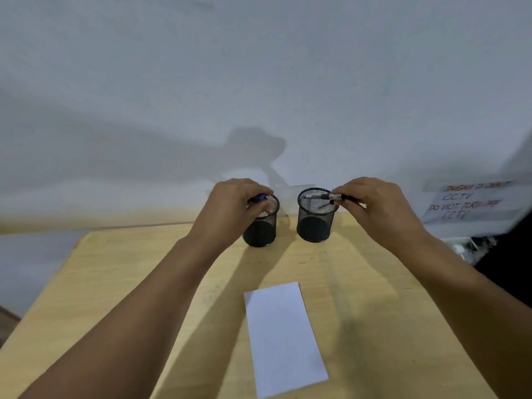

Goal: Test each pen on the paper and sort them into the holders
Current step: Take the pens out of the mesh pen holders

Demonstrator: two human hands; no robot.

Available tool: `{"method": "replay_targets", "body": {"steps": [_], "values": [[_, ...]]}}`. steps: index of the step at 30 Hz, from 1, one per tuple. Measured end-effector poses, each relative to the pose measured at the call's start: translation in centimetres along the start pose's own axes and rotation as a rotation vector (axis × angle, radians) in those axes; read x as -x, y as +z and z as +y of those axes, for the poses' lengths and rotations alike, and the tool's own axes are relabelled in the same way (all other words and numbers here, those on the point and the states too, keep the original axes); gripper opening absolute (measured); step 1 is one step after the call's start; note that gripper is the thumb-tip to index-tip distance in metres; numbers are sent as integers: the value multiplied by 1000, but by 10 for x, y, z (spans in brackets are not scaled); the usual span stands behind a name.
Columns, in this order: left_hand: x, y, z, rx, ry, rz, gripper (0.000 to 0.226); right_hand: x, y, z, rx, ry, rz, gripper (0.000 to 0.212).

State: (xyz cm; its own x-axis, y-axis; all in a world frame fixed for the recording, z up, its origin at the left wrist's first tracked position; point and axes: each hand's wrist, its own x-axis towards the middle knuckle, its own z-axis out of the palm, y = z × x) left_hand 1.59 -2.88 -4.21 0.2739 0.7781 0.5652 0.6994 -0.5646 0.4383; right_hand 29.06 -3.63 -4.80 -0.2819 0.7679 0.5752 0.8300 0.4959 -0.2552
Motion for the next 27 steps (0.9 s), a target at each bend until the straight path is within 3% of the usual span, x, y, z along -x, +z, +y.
{"method": "replay_targets", "body": {"steps": [4, 7, 13, 17, 21, 27], "values": [[34, -28, 17, 38, 8, 119, 17, 18, -20, -42, -94, -29, 145, 16], [68, -42, 18, 63, -73, 163, 17, 35, -16, -81, -268, 19, 159, 16], [133, -67, 3, 253, -467, 37, 19, 65, 31, -135, -577, 241, -142, 14], [166, -78, -15, 291, -602, -93, 17, 79, 66, -150, -725, 357, -331, 10], [189, -80, -28, 419, -728, -121, 16, 82, 89, -168, -928, 528, -466, 8], [207, -73, -49, 411, -846, -133, 16, 76, 117, -185, -812, 596, -618, 10]]}}
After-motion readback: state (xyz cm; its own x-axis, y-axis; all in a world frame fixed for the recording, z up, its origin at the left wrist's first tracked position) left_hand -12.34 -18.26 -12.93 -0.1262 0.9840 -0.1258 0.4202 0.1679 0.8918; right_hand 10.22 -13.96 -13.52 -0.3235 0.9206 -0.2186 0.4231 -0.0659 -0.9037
